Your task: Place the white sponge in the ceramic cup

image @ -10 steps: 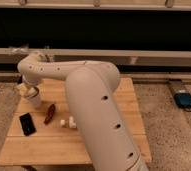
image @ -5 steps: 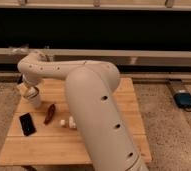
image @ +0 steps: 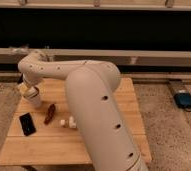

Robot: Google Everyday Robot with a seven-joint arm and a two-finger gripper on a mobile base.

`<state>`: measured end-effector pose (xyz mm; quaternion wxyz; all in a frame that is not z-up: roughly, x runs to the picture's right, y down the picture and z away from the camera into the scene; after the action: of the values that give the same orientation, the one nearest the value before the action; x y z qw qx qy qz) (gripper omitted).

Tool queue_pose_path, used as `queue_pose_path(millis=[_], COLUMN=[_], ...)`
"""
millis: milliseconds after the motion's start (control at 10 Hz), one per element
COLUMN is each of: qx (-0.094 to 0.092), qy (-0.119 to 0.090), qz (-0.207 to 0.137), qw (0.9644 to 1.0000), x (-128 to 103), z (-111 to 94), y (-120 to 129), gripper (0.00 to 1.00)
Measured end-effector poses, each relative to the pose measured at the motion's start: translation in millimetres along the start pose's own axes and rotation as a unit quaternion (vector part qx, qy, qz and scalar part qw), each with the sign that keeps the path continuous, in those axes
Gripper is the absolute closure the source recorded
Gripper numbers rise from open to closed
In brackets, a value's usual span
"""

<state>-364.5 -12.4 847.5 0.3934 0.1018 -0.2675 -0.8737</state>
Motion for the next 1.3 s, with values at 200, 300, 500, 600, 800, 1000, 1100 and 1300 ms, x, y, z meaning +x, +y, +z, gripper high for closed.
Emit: queue_pose_path(millis=[200, 300, 500, 600, 800, 1000, 1100, 1300], qx=[-0.002, -0.003, -0.004, -0.004, -0.003, 0.018, 0.036, 0.062], qy=[-0.002, -0.003, -0.004, -0.004, -0.001, 0.008, 0.012, 0.016], qz=[0.0, 0.001, 0.001, 0.002, 0.004, 0.017, 0.024, 0.035], qw=[1.0, 1.0, 1.0, 1.0, 1.0, 0.9997, 0.999, 0.9973], x=[-2.3, -4.4, -6.9, -7.6, -7.8, -4.7, -5.1, -9.4], z=[2.2, 3.7, 5.4, 5.7, 4.6, -6.7, -13.1, -25.2], y=[1.0, 2.2, 3.8, 4.4, 5.5, 5.8, 7.0, 9.8], gripper=[0.2, 0.2, 0.2, 0.2, 0.2, 0.2, 0.2, 0.2])
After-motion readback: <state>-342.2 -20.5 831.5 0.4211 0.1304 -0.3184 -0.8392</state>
